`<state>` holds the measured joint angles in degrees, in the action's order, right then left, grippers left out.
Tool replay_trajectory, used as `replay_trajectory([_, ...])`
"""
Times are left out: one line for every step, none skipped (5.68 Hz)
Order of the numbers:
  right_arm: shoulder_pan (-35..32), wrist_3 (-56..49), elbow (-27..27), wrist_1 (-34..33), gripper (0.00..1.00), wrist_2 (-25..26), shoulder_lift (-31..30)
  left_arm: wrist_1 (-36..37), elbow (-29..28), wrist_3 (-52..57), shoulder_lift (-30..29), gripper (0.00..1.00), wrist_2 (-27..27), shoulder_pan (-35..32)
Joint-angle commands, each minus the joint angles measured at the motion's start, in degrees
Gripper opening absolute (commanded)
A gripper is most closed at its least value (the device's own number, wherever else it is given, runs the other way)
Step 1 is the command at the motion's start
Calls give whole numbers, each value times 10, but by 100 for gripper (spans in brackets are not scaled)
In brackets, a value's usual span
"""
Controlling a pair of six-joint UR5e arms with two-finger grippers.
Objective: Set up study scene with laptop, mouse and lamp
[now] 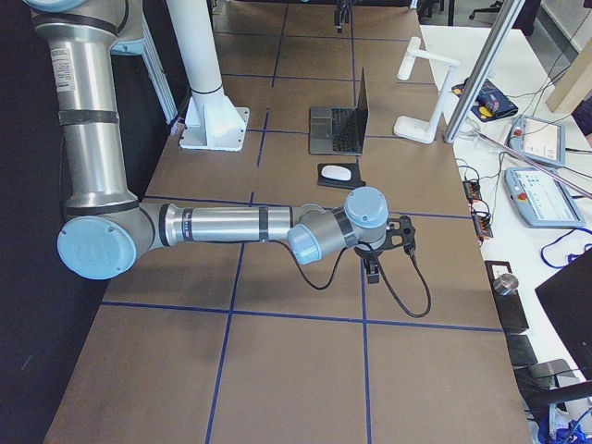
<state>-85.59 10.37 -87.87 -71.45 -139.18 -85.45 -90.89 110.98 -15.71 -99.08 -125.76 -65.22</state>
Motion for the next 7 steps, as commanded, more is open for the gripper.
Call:
replay_trajectory([-17, -176, 2, -134, 100, 1, 1, 42, -59, 227, 37, 100, -49, -129])
replay_trajectory([-22, -178, 3, -135, 100, 1, -13, 104, -86, 327, 40, 100, -48, -201])
replay_trajectory([-27, -178, 5, -134, 100, 1, -19, 140, -128, 382, 38, 100, -49, -247])
replay_trajectory([-28, -176, 5, -133, 100, 5, -25, 158, -144, 383, 48, 100, -50, -260])
replay_trajectory([-28, -170, 3, -128, 100, 3, -29, 151, -134, 374, 89, 100, -54, -258])
replay_trajectory([-28, -170, 2, -127, 100, 8, -37, 150, -132, 330, 94, 100, -55, -258])
replay_trajectory([-27, -172, 4, -127, 100, 11, -38, 149, -126, 329, 110, 100, -65, -258])
